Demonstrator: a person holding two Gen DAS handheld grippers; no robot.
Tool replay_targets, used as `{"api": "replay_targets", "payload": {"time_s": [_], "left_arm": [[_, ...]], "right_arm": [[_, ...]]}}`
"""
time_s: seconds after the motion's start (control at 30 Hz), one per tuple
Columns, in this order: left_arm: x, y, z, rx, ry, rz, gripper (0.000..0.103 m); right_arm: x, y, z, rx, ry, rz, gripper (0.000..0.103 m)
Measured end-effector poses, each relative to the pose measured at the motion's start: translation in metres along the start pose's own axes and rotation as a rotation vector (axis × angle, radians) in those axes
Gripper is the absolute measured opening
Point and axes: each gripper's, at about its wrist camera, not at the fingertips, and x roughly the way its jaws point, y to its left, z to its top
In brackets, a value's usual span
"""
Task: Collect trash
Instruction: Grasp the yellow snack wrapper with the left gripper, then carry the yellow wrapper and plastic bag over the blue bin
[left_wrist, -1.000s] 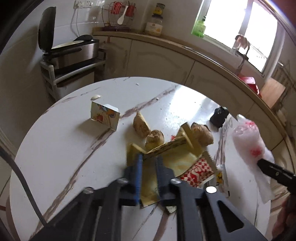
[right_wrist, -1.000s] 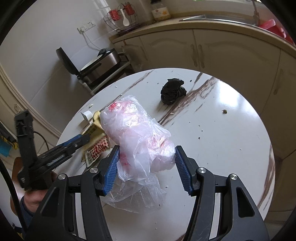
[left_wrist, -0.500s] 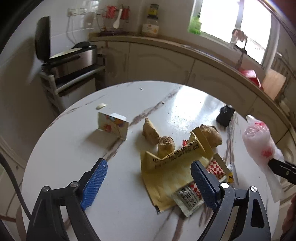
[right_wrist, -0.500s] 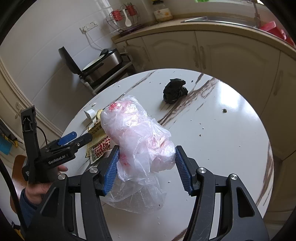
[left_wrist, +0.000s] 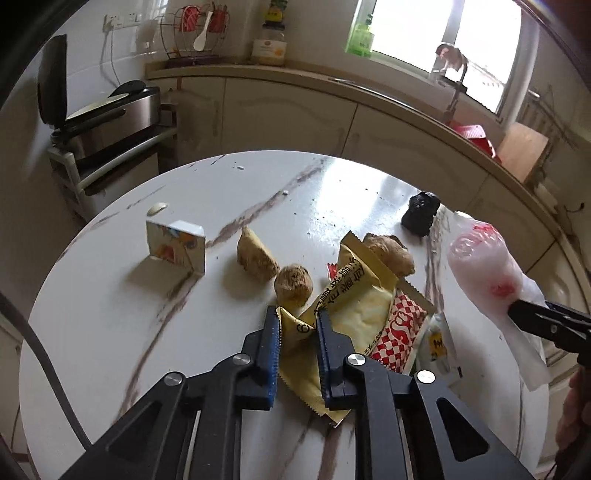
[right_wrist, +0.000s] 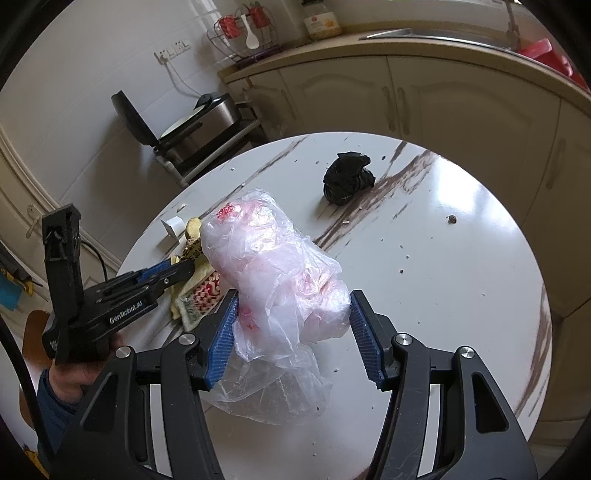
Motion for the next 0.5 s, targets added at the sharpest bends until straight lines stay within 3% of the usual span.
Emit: {"api": "replay_targets", "payload": {"time_s": [0.37,0.43,0.5], "left_arm": [[-0.066,-0.008,-0.023,-0.008,-0.107,0.028,0.011],[-0.082,-0.009,-0.023,0.002,-0.138,0.063,0.011],[-0.098,-0.015,-0.025,0.039,-0.189,0.143,0.011]], "right_arm": [[-0.017,-0.004,-0.002,0.01,-0.028,0.007,0.056],[-0.023,-0.005,-0.002,0.011,-0.04,0.009,0.056],[-0.028,-0.006,-0.003,0.015,-0.05,0.013,0.056]]}}
